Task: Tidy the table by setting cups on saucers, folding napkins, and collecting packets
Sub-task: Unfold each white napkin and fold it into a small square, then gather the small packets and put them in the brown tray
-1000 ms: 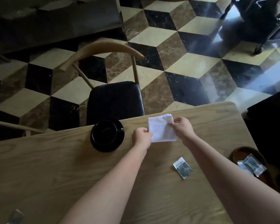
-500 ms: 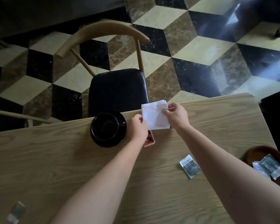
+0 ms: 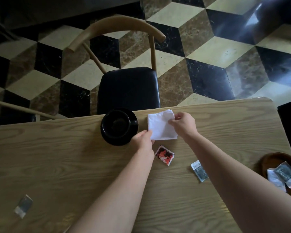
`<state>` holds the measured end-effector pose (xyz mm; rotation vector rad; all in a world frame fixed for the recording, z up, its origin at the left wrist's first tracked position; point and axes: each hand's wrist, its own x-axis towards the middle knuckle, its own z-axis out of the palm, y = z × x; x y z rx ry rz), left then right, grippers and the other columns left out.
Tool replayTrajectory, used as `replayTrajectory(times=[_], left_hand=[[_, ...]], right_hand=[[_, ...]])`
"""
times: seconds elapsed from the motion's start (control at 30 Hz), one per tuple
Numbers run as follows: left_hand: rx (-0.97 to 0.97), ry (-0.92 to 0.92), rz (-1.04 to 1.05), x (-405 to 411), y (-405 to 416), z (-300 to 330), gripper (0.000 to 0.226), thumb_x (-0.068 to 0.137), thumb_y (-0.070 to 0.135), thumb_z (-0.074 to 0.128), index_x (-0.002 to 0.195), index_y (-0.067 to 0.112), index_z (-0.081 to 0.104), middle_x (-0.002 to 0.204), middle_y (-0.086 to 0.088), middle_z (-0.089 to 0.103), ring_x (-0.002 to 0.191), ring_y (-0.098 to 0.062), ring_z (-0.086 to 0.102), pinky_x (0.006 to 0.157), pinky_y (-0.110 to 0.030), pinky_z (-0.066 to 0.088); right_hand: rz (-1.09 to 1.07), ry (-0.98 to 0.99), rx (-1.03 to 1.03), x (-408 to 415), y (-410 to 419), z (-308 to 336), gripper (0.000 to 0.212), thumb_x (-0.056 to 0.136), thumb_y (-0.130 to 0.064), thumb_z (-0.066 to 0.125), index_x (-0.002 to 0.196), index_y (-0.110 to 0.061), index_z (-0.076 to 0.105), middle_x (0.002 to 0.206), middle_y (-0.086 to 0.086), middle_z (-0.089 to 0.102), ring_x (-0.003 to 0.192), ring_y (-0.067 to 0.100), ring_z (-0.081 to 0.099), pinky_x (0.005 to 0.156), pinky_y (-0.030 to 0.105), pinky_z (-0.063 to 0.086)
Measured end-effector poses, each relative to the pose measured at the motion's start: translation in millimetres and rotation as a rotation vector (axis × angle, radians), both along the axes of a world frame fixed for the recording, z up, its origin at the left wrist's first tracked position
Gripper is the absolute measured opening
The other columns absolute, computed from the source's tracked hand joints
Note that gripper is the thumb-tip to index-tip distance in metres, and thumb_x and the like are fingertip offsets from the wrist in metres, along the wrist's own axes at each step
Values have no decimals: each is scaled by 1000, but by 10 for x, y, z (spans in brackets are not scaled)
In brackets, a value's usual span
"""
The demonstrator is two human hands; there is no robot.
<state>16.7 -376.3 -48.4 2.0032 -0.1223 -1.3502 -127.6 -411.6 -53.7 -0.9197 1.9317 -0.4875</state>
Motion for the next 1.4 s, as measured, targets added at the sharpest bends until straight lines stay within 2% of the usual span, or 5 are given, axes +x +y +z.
replayTrajectory(times=[0.13, 0.53, 0.7, 0.9, 1.4], left_hand=[[50, 34, 259, -38, -45, -44, 11, 76, 0, 76, 84, 8, 74, 65, -3, 64, 57, -17, 62, 43, -15, 47], [54, -90, 227, 142, 178, -91, 17, 85, 16, 73, 99, 7, 74, 101, -17, 75, 91, -35, 72, 87, -47, 59], [-79, -187, -34, 498, 825, 266, 20, 88, 32, 68, 81, 14, 63, 60, -2, 62, 49, -16, 56, 45, -22, 40], [-250, -411, -523, 1623, 1971, 519, 11, 93, 23, 62, 82, 24, 62, 63, 2, 65, 57, -17, 59, 55, -33, 46], [-79, -371, -470, 4495, 3270, 446, 14, 91, 16, 64, 76, 18, 65, 59, 3, 65, 47, -9, 58, 49, -26, 47]], right_hand=[[-19, 6, -21, 66, -47, -15, 2, 80, -18, 69, 81, -16, 69, 79, 0, 68, 78, 23, 65, 53, 28, 51], [26, 118, -120, 243, 295, 62, 20, 84, -21, 70, 89, -17, 51, 92, 3, 54, 82, 19, 46, 65, 27, 33], [-45, -35, -168, 593, 1042, 371, 18, 85, -16, 70, 103, -13, 70, 98, 1, 71, 78, 1, 65, 70, 15, 45], [228, -137, -100, 1647, 2095, 590, 8, 82, -15, 70, 88, -18, 74, 84, -4, 75, 79, 7, 66, 70, 17, 46], [473, 187, 130, 3858, 3469, 636, 17, 82, -16, 51, 72, -13, 64, 76, 11, 68, 82, 35, 67, 60, 31, 44]])
